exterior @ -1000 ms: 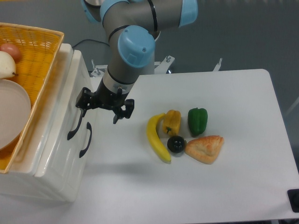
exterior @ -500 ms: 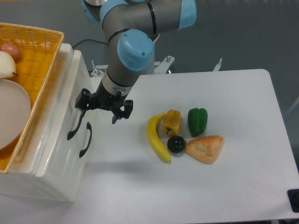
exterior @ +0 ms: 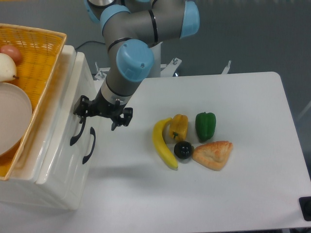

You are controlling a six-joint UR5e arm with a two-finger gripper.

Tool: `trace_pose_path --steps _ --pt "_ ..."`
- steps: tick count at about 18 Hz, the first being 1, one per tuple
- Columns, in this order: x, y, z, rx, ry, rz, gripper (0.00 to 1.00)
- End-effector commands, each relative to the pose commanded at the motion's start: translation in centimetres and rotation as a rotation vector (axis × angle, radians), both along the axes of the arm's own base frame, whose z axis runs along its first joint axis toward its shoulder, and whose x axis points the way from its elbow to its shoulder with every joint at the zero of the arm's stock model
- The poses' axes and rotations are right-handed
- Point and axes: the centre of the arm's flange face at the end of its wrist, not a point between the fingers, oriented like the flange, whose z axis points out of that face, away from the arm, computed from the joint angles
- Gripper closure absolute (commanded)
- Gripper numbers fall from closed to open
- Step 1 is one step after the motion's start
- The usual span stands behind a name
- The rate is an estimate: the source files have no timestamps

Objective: Slide the top white drawer open
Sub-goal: 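Lower the gripper onto the upper drawer handle and close on it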

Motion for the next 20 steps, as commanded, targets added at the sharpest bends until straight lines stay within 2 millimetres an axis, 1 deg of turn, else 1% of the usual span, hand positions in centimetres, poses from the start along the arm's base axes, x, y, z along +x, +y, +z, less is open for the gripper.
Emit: trace_pose_path --steps 8,14,20 --pt "0.10 -0.03 -0.32 -0.006 -0.001 -0.003 0.01" --pt "0.19 -0.18 -0.76 -0.015 -0.003 -0.003 0.10" --pt "0.29 -0.17 -0.83 -0.015 -0.003 -0.008 0.14"
